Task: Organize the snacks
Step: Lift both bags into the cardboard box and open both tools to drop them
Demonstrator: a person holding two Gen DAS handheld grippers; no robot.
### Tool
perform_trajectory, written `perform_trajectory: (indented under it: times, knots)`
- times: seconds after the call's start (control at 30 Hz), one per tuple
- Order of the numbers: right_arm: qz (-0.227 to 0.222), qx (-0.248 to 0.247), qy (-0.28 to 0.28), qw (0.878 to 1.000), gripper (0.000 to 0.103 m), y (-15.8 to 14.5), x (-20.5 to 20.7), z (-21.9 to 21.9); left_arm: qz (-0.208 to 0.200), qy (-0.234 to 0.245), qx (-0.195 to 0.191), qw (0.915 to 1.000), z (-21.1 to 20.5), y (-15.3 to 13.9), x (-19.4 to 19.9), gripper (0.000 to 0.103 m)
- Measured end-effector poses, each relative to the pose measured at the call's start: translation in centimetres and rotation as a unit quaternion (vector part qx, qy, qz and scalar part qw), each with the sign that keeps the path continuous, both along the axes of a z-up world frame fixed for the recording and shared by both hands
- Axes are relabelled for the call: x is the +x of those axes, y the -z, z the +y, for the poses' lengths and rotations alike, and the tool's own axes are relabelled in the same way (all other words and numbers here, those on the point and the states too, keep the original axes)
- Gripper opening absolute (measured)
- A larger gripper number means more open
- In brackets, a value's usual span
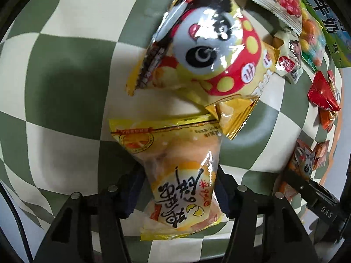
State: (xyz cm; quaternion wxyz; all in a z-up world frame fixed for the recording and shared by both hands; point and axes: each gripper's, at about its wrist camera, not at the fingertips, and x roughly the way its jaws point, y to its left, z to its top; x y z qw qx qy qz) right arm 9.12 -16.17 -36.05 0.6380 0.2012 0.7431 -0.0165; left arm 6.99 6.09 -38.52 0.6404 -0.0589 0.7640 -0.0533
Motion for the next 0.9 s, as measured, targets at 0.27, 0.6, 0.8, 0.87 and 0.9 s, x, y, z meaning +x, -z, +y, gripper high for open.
perform_trajectory:
  times: [0.27, 0.6, 0.8, 0.87, 0.9]
  knots:
    - [-0.02, -0.023, -0.021, 0.999, 0.055, -2.2, -1.0, 0.5, -0.049, 0.048, 0.026, 0.9973, -3.4, -3.8, -1.2, 0.039]
    - [-0.078, 0.026, 0.0, 0.997, 0.054, -8.7, -1.8, -2.4, -0.097, 0.069, -0.032, 0.9923, -7.5, -11.7, 0.1, 0.039]
    - [-0.131, 0.059, 0.026, 0.989, 0.054, -15.6, -0.2, -4.4, -0.143, 0.09, -0.075, 0.9828, -9.3, -16.9, 4.5, 0.039]
    - [-0.149, 0.062, 0.032, 0.986, 0.054, -17.4, 0.8, -4.8, -0.158, 0.099, -0.084, 0.9789, -9.8, -18.4, 5.9, 0.039]
    - [-0.156, 0.063, 0.034, 0.985, 0.054, -18.0, 1.4, -5.1, -0.164, 0.1, -0.087, 0.9774, -10.2, -18.9, 6.7, 0.039]
